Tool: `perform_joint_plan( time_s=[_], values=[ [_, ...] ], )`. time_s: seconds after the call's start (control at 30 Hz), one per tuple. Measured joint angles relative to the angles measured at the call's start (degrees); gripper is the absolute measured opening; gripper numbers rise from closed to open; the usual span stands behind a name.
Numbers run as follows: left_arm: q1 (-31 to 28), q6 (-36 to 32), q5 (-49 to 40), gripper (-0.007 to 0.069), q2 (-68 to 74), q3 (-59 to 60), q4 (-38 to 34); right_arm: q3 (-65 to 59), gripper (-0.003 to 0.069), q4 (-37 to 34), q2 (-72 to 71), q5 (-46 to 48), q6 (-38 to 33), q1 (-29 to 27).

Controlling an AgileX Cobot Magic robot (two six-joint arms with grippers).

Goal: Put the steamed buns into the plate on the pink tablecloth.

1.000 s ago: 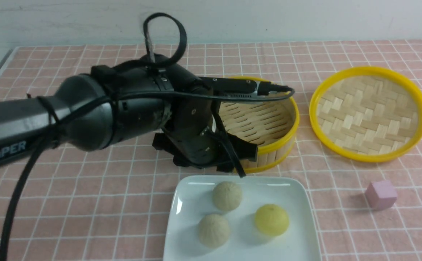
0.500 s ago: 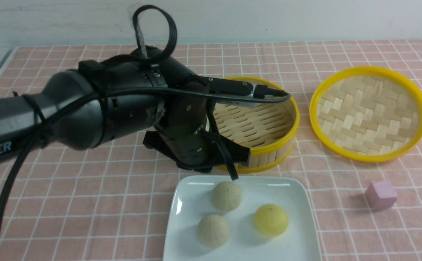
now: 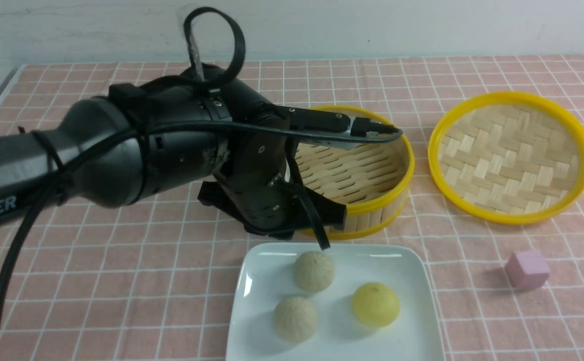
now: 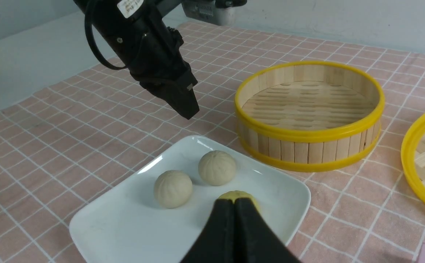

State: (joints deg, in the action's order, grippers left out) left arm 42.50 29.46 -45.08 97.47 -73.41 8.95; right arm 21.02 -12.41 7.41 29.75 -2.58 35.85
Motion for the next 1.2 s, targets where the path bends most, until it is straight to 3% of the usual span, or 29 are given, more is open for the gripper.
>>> perform_joint_plan(
  time_s=[0.5,0.73,0.93,1.07,1.2],
  values=[
    [0.0,0.0,-0.02,0.002,0.0,0.0,0.42,-3.99,-0.0006,0.0,-2.4,-2.65,-0.16,-0.9],
    [0.0,-1.93,-3.79,0.0022,-1.41,-0.66,2.96,-13.43,-0.0005,3.47,-7.03,-6.05,-0.21,-14.27],
    [0.0,-2.98,-10.6,0.0022,-11.38,-3.61,7.69,-21.56,0.0,8.64,-7.97,-6.87,-0.21,-26.7],
    [0.0,-4.19,-14.45,0.0022,-16.53,-3.82,9.16,-21.63,0.0,8.82,-7.98,-6.99,-0.21,-29.47],
    [0.0,-8.9,-24.31,0.0022,-25.89,-3.87,12.06,-21.63,0.0003,8.82,-7.98,-6.99,-0.21,-31.0]
  ],
)
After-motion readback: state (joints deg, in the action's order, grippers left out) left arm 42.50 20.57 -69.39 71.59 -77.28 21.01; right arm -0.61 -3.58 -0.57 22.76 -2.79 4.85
